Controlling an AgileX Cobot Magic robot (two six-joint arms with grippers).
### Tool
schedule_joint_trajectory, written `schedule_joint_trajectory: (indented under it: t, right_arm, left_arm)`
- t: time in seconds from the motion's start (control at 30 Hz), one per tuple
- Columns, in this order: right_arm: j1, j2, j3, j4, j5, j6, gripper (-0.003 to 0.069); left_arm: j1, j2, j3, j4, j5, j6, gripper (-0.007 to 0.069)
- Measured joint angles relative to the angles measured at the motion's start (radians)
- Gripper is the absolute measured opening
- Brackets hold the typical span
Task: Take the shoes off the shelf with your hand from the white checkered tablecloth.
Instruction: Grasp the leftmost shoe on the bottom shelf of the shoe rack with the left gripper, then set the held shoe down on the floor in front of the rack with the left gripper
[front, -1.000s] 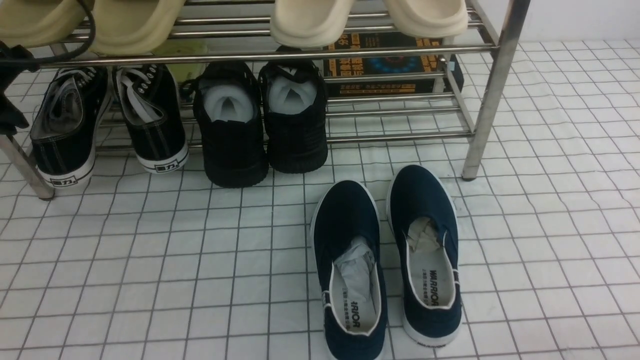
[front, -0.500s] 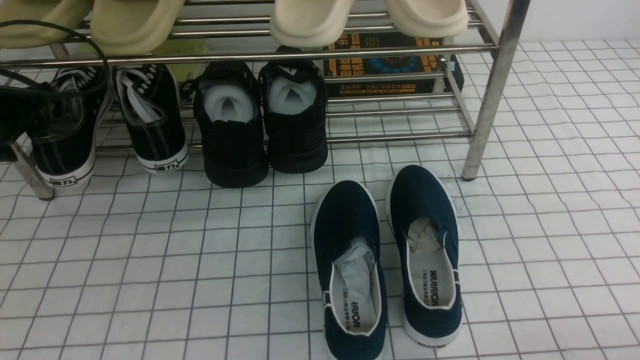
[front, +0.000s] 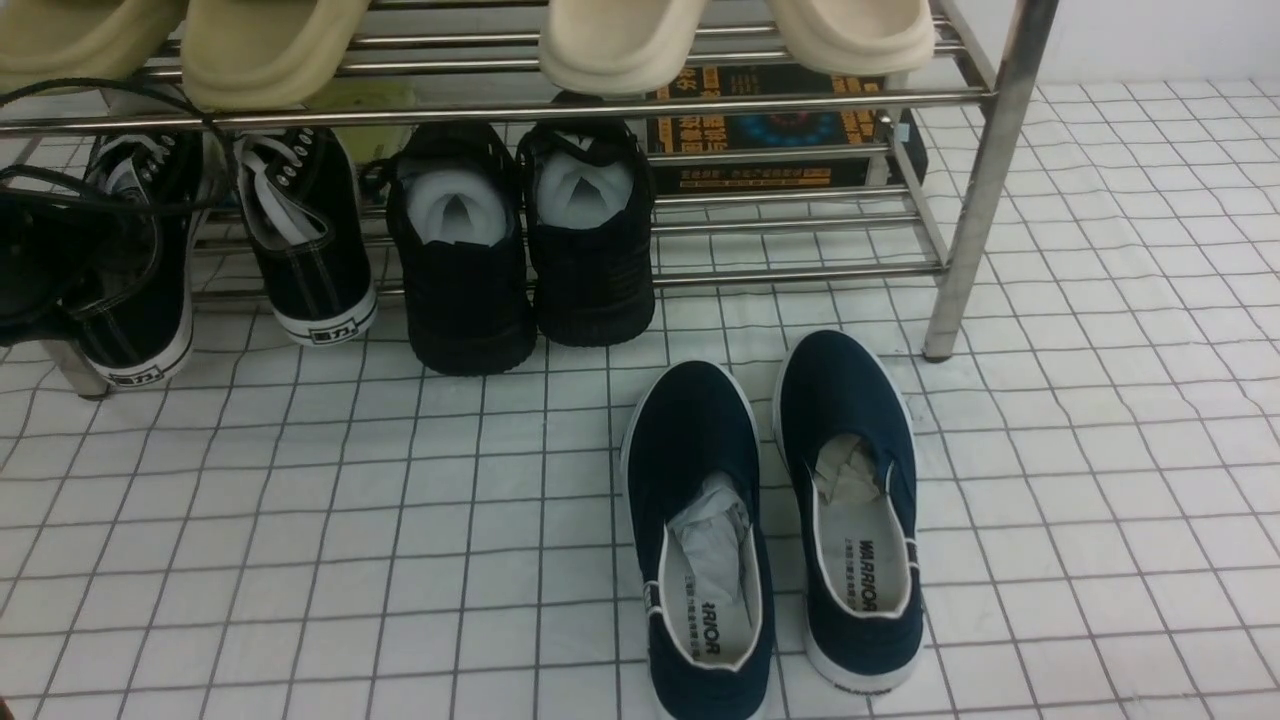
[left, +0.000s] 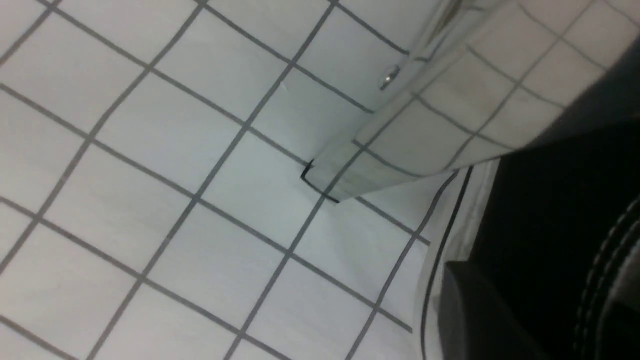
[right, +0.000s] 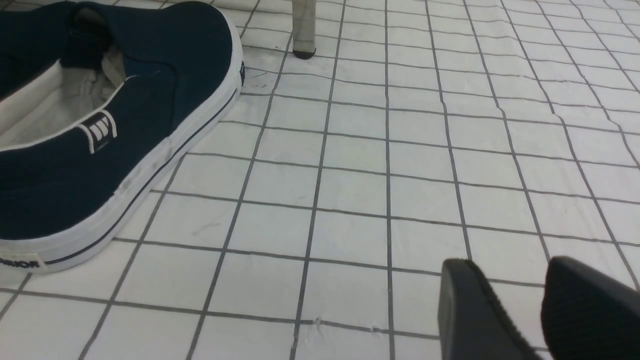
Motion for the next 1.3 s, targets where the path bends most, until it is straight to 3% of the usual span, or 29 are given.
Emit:
schedule_joint_trajectory:
  t: [0.1,0.43,0.67,0.83,1.17,1.3]
  right_arm:
    - [0.0,0.0,0.0,0.0,0.0,0.0,0.0239]
    - [0.0,0.0,0.0,0.0,0.0,0.0,0.0239]
    - [0.0,0.0,0.0,0.0,0.0,0.0,0.0239]
    - [0.0,0.0,0.0,0.0,0.0,0.0,0.0239]
    - [0.0,0.0,0.0,0.0,0.0,0.0,0.0239]
    - [0.0,0.0,0.0,0.0,0.0,0.0,0.0239]
  left_arm:
    - [0.0,-0.011,0.0,0.028,0.04,0.001,0.0024]
    - [0.0,-0.265,0.002,0.168,0.416,0.001,0.0017]
    - [0.0,-0.372,0.107,0.178,0.543,0.001,0.0017]
    - [0.0,-0.419,0.255,0.196,0.525,0.0,0.002]
    - [0.0,-0.417,0.486,0.213,0.232,-0.044,0.0021]
    - [0.0,-0.388,0.499,0.237,0.182,-0.045,0.0037]
